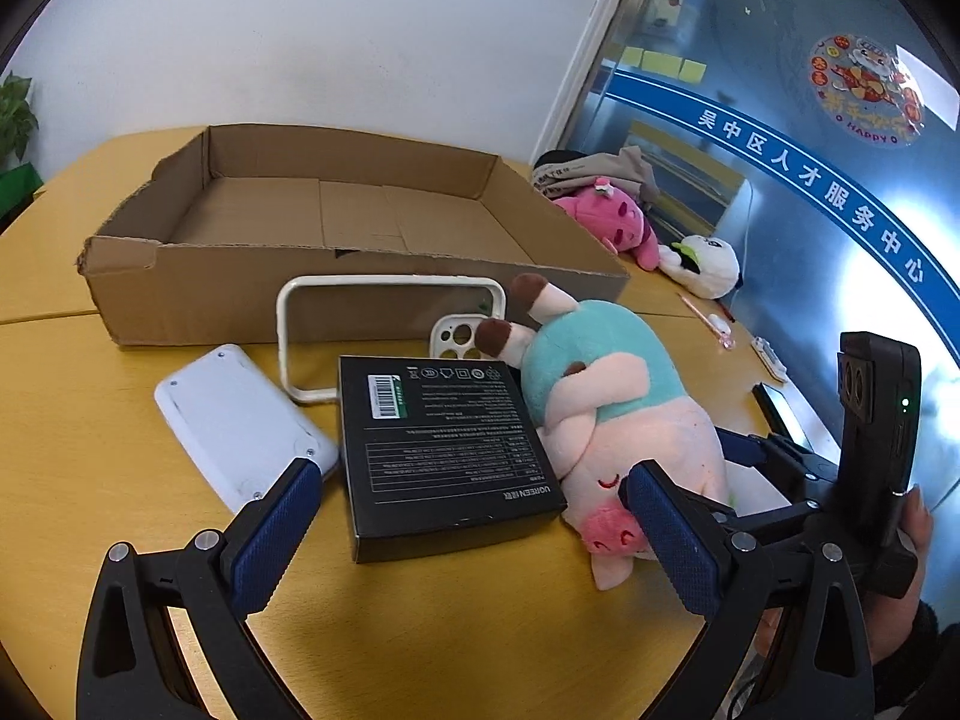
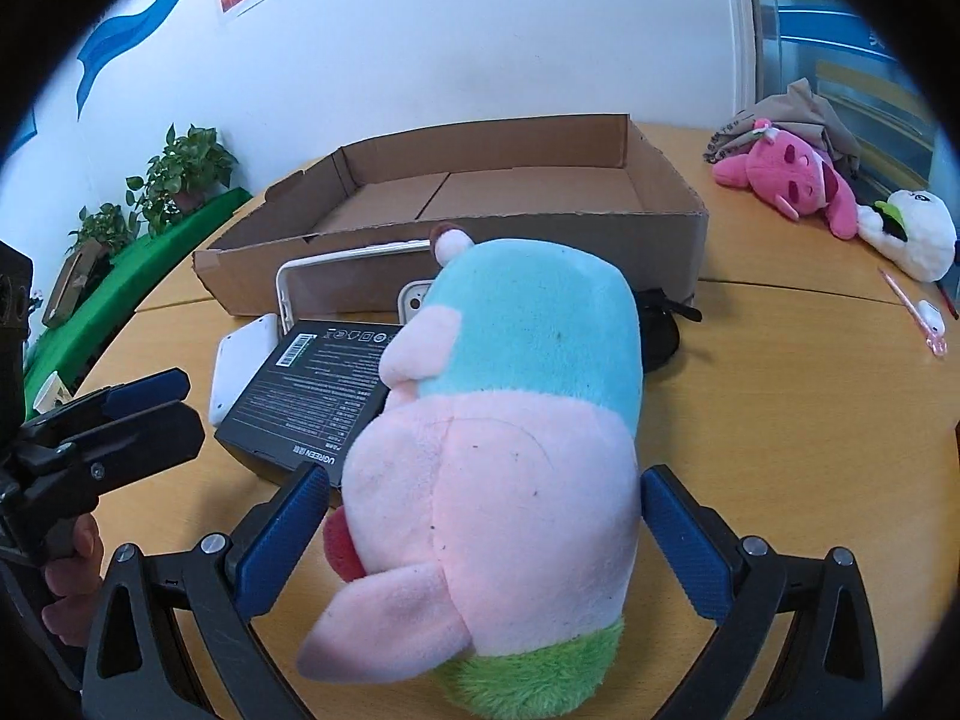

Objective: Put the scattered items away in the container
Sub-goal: 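Close both grippers around the teal-and-pink plush toy, then lift the plush toy with both grippers and carry it over the cardboard box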

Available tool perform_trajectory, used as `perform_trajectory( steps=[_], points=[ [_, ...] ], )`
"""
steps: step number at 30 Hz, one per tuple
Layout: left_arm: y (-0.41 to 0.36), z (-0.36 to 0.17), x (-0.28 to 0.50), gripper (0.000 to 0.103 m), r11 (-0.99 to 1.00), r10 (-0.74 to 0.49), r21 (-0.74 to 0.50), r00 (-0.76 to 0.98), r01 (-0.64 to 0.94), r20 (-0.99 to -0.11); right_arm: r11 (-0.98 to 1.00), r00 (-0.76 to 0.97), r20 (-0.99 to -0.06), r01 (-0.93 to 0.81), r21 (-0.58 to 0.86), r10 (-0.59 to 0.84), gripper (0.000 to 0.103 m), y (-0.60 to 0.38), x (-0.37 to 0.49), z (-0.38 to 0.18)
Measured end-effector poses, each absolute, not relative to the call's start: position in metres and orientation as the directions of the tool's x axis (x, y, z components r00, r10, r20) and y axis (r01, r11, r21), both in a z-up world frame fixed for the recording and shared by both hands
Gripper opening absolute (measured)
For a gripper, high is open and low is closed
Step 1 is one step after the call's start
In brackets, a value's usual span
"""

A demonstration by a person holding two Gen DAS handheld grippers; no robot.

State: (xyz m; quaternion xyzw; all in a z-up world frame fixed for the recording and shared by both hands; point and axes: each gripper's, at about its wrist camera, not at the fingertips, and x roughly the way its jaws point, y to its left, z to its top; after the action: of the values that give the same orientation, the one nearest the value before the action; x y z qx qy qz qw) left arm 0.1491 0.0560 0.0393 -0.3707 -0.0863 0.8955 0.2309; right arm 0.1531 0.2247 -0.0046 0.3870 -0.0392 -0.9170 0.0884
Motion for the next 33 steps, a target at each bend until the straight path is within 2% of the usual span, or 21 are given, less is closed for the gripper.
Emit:
perform_trajectory(
  steps=[8,11,19,27,33],
  points=[
    [0.074,0.046,0.141,0.103,-0.846,0.532,-0.348,-0.585,-0.405,-0.613,-0.971,-0.642,-0.729,0.128,0.201,-0.235,0.102,0.230,0.141,-0.019],
    [0.080,0.049,0.136,0.103,-0.836,0.546,-0.359,-0.575,-0.415,-0.609,-0.954,-0.637,-0.715,0.136,0.266,-0.289,0.097,0.237,0.139,-0.022],
    [0.106,0.052,0.123,0.103,-0.783,0.615,-0.397,-0.502,-0.478,-0.608,-0.941,-0.635,-0.698,0.169,0.294,-0.332,0.086,0.242,0.147,-0.025],
    [0.154,0.048,0.113,0.101,-0.740,0.643,-0.393,-0.403,-0.546,-0.651,-0.918,-0.636,-0.668,0.193,0.347,-0.386,0.083,0.253,0.170,-0.026],
    [0.178,0.034,0.113,0.094,-0.730,0.638,-0.399,-0.342,-0.555,-0.690,-0.907,-0.656,-0.635,0.213,0.363,-0.408,0.082,0.262,0.191,-0.023]
  ],
)
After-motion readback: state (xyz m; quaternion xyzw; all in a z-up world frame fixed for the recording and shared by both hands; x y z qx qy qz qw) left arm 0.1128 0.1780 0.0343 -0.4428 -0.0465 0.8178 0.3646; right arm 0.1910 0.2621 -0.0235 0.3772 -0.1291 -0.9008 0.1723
